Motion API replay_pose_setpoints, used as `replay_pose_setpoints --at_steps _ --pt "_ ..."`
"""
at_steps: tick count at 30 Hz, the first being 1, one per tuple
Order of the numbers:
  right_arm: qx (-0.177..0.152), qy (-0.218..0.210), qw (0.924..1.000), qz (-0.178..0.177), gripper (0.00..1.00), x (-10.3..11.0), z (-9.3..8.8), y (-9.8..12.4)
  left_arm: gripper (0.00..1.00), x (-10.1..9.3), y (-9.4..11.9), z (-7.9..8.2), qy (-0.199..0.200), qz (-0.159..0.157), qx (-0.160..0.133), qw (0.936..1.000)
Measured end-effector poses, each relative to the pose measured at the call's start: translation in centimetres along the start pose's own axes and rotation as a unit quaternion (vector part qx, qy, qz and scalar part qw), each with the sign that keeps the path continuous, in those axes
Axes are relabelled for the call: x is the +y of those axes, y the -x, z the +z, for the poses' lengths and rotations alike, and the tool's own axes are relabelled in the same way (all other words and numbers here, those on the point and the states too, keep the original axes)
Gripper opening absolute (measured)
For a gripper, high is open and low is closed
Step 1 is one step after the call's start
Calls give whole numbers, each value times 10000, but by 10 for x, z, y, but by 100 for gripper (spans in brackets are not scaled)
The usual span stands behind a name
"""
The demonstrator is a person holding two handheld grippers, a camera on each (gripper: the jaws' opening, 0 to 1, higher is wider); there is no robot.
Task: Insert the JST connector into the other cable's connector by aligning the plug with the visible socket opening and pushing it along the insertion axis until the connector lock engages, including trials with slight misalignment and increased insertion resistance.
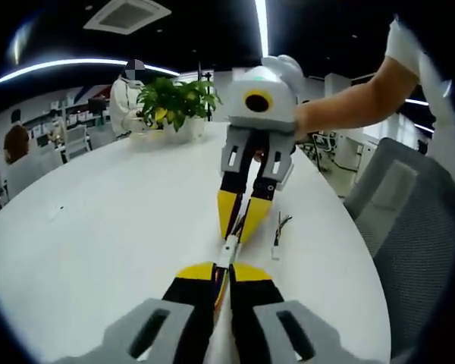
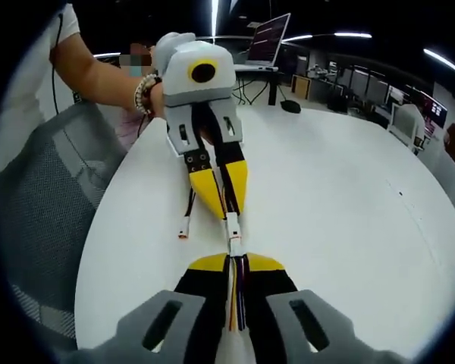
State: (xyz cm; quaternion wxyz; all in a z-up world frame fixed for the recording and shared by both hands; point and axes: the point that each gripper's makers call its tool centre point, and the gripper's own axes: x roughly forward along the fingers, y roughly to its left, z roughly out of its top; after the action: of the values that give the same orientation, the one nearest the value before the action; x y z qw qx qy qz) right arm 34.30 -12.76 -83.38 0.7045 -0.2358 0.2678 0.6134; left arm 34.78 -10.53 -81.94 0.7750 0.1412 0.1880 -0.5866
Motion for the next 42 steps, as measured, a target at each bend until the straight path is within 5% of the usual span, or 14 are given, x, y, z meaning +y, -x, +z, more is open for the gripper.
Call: replay_pose_setpoints --at_steps 17,42 --pt "91 542 9983 195 4 4 1 -1 1 -3 2 0 -208 -133 42 9997" --pt "189 567 9979 257 3 10 5 2 0 -7 2 1 -419 -198 86 9989"
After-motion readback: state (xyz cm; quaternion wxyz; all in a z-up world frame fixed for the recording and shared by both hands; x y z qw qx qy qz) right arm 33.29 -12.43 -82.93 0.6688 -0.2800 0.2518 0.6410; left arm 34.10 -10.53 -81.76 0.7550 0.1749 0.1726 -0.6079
